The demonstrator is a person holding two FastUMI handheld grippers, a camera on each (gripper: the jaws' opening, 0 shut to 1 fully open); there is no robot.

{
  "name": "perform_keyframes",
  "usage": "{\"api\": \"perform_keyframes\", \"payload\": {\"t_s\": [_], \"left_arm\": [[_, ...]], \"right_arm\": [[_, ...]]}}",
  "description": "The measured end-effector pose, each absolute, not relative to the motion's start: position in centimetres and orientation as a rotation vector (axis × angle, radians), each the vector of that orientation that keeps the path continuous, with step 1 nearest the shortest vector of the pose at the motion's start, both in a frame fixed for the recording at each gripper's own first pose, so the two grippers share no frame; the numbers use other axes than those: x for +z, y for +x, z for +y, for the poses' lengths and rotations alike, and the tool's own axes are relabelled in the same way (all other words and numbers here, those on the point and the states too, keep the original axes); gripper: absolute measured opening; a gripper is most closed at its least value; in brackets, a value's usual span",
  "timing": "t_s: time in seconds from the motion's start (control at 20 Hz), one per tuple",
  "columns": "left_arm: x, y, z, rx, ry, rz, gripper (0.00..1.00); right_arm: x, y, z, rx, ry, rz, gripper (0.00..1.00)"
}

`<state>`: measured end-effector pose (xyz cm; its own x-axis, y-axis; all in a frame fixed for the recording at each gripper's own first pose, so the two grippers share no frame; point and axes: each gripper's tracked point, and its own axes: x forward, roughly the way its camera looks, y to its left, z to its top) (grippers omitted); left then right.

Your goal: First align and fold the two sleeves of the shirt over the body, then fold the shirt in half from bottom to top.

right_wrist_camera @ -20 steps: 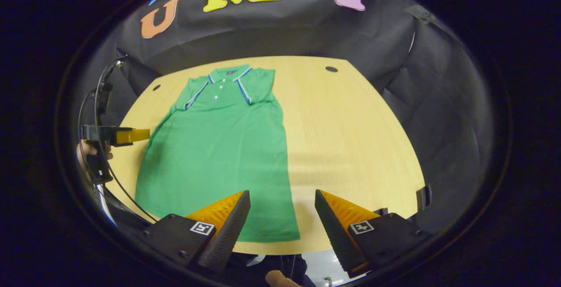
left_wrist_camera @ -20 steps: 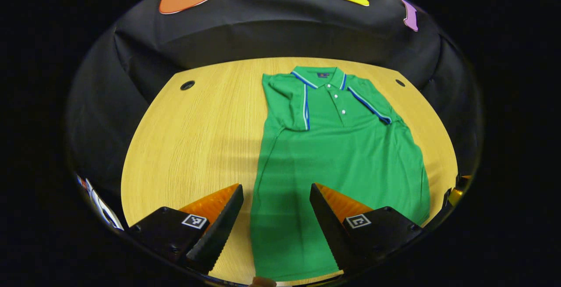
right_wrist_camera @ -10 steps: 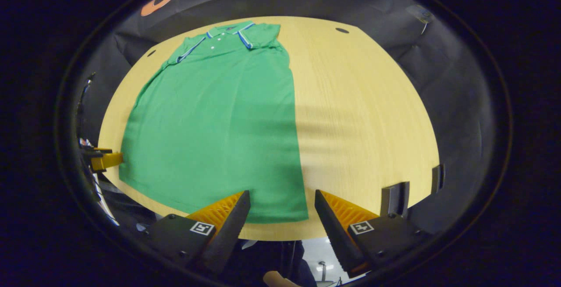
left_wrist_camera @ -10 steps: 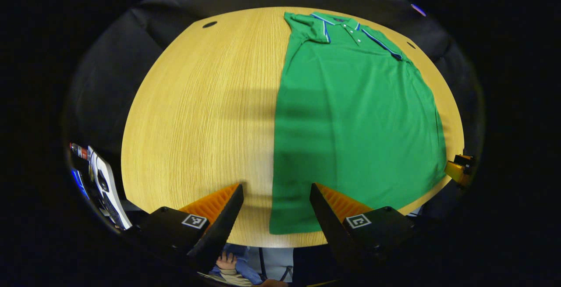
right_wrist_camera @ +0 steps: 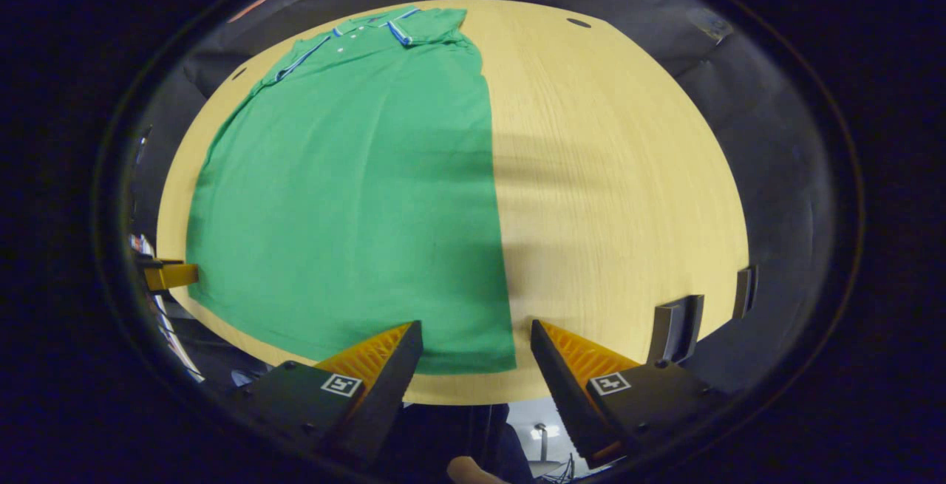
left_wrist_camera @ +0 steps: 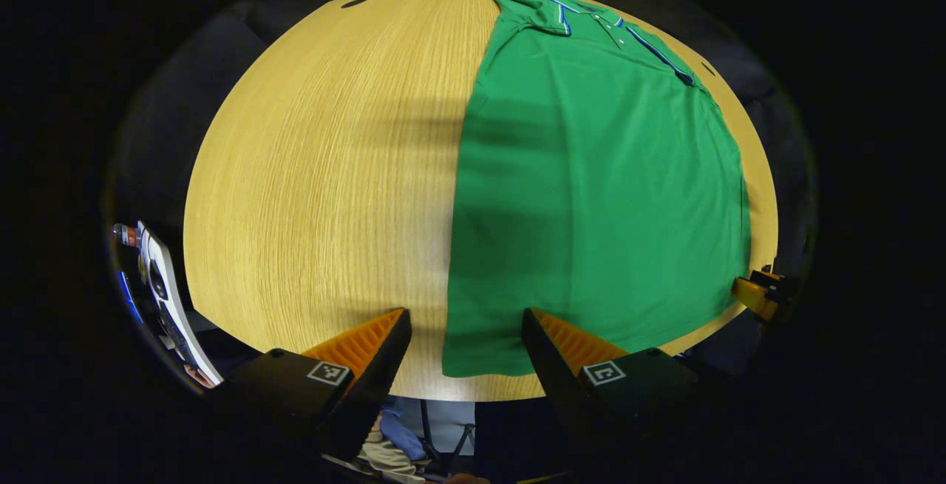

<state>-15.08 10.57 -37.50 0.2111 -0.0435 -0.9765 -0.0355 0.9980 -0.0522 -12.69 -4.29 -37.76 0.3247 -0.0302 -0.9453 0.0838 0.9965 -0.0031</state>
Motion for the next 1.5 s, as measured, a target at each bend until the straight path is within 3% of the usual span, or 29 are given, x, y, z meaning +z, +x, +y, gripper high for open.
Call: {"api": "perform_keyframes", "payload": {"t_s": [0.35, 0.5, 0.55, 0.65, 0.7, 0.8, 0.85, 0.9, 0.95, 1.05, 1.45, 1.5], "left_arm": [[-37.5, -15.0, 10.3, -0.018, -0.064, 1.450, 1.00], [-37.5, -15.0, 9.2, -0.040, -0.045, 1.440, 0.84], [-37.5, -14.8, 8.8, -0.051, -0.033, 1.435, 0.79], [-37.6, -14.8, 8.2, -0.064, -0.021, 1.435, 0.53], [-37.6, -14.8, 8.0, -0.061, -0.026, 1.437, 0.47], [-37.4, -14.7, 7.6, -0.049, -0.047, 1.434, 0.33], [-37.6, -14.7, 7.4, -0.054, -0.044, 1.432, 0.22], [-37.5, -14.6, 7.1, -0.060, -0.042, 1.429, 0.19], [-37.6, -14.5, 7.0, -0.056, -0.037, 1.426, 0.11], [-37.6, -14.4, 6.8, -0.069, 0.001, 1.422, 0.04], [-35.9, -14.0, 6.2, -0.092, -0.031, 1.361, 0.03], [-35.4, -13.8, 6.2, -0.098, -0.036, 1.351, 0.03]], "right_arm": [[-37.9, -12.4, -4.0, -0.045, 0.048, 1.328, 0.92], [-38.0, -12.3, -3.8, -0.031, 0.031, 1.350, 0.93], [-37.8, -12.2, -3.6, -0.024, 0.021, 1.354, 0.84], [-37.7, -12.1, -3.4, -0.018, 0.016, 1.357, 0.62], [-37.8, -12.2, -3.4, -0.019, 0.014, 1.360, 0.43], [-37.8, -12.2, -3.5, -0.017, 0.016, 1.368, 0.40], [-37.6, -11.7, -3.8, -0.036, 0.044, 1.348, 0.46], [-37.5, -12.0, -3.7, -0.053, 0.084, 1.363, 0.02], [-37.8, -11.8, -3.7, -0.049, 0.097, 1.364, 0.02], [-37.7, -11.8, -3.6, -0.031, 0.092, 1.367, 0.04], [-35.9, -12.3, -3.4, 0.012, 0.109, 1.302, 0.01], [-35.3, -12.2, -3.5, 0.014, 0.116, 1.289, 0.04]]}}
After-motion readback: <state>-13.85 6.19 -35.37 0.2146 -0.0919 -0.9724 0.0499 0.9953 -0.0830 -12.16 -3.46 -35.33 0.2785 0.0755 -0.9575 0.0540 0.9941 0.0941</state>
